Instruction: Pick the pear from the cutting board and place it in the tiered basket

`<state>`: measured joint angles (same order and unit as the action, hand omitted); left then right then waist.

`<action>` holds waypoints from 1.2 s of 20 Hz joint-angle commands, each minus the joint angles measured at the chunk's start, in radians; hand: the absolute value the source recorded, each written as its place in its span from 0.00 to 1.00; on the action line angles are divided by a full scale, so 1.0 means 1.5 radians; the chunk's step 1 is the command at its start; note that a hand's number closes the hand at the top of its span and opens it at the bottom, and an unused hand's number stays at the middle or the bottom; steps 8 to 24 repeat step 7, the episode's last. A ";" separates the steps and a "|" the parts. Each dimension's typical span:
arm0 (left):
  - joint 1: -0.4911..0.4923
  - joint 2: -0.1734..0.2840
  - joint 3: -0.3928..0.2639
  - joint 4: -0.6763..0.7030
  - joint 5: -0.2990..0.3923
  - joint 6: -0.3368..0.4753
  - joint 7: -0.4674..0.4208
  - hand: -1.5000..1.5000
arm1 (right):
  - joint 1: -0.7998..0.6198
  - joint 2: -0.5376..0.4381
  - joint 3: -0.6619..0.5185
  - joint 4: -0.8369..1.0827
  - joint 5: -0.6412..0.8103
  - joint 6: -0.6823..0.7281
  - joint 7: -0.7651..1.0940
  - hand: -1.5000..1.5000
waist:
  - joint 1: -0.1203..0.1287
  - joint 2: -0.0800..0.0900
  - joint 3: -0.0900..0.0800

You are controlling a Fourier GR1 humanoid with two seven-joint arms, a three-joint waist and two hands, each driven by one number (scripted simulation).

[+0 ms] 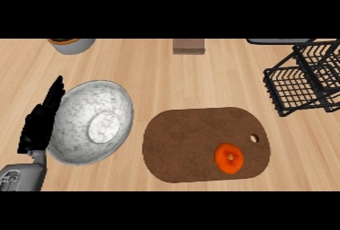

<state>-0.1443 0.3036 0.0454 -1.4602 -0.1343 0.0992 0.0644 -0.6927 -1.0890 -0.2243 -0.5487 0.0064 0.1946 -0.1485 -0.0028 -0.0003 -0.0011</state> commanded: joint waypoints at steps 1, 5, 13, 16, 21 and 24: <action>-0.021 -0.011 -0.006 0.006 -0.017 0.013 0.010 0.50 | 0.078 -0.062 -0.053 0.055 -0.036 0.085 -0.083 0.00 | -0.007 0.001 0.002; 0.002 -0.017 -0.006 -0.025 -0.007 0.006 0.015 0.50 | 0.118 -0.098 -0.102 0.152 -0.057 0.142 -0.201 0.00 | 0.004 0.003 0.004; -0.021 -0.005 0.013 0.021 0.000 -0.004 0.003 0.50 | 0.153 -0.094 -0.111 0.178 -0.058 0.156 -0.252 0.00 | -0.001 0.004 0.003; -0.021 -0.005 0.013 0.021 0.000 -0.004 0.003 0.50 | 0.153 -0.094 -0.111 0.178 -0.058 0.156 -0.252 0.00 | -0.001 0.004 0.003; -0.021 -0.005 0.013 0.021 0.000 -0.004 0.003 0.50 | 0.153 -0.094 -0.111 0.178 -0.058 0.156 -0.252 0.00 | -0.001 0.004 0.003; -0.021 -0.005 0.013 0.021 0.000 -0.004 0.003 0.50 | 0.153 -0.094 -0.111 0.178 -0.058 0.156 -0.252 0.00 | -0.001 0.004 0.003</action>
